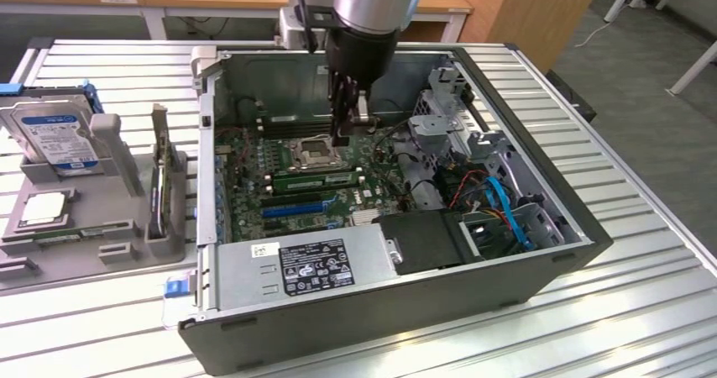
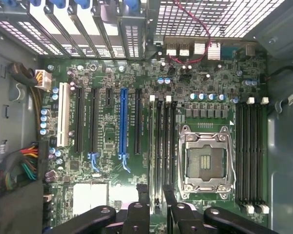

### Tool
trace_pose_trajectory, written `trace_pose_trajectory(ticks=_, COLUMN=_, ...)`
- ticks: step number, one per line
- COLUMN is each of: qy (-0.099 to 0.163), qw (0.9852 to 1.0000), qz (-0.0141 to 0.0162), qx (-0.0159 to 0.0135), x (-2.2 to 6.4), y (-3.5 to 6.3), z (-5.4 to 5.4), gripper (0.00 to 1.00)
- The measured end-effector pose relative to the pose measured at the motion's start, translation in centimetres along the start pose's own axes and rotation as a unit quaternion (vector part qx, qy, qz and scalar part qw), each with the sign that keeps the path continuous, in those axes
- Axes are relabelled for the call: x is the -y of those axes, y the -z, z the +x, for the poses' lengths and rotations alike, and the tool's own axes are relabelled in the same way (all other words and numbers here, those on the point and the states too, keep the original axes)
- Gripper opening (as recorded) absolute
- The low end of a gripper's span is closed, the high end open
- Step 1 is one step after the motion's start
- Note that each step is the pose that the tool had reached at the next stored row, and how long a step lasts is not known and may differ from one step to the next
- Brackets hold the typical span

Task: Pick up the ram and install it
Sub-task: 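Insert the ram into the slot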

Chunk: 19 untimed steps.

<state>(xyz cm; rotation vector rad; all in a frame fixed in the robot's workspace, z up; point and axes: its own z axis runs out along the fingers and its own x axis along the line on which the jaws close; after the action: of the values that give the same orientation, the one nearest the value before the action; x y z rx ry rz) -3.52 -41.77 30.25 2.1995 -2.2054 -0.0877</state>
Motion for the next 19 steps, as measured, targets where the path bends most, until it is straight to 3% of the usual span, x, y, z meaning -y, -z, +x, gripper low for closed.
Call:
trace_pose_trajectory(ticks=8, qy=0.000, qw=1.0000, qz=0.0000, qx=0.0000, x=-0.05, y=0.88, z=0.0, gripper=0.25)
trace_pose_trajectory(ticks=19, qy=0.000, qw=1.0000, qz=0.0000, qx=0.0000, x=-0.07, y=1.25, z=0.0, gripper=0.25)
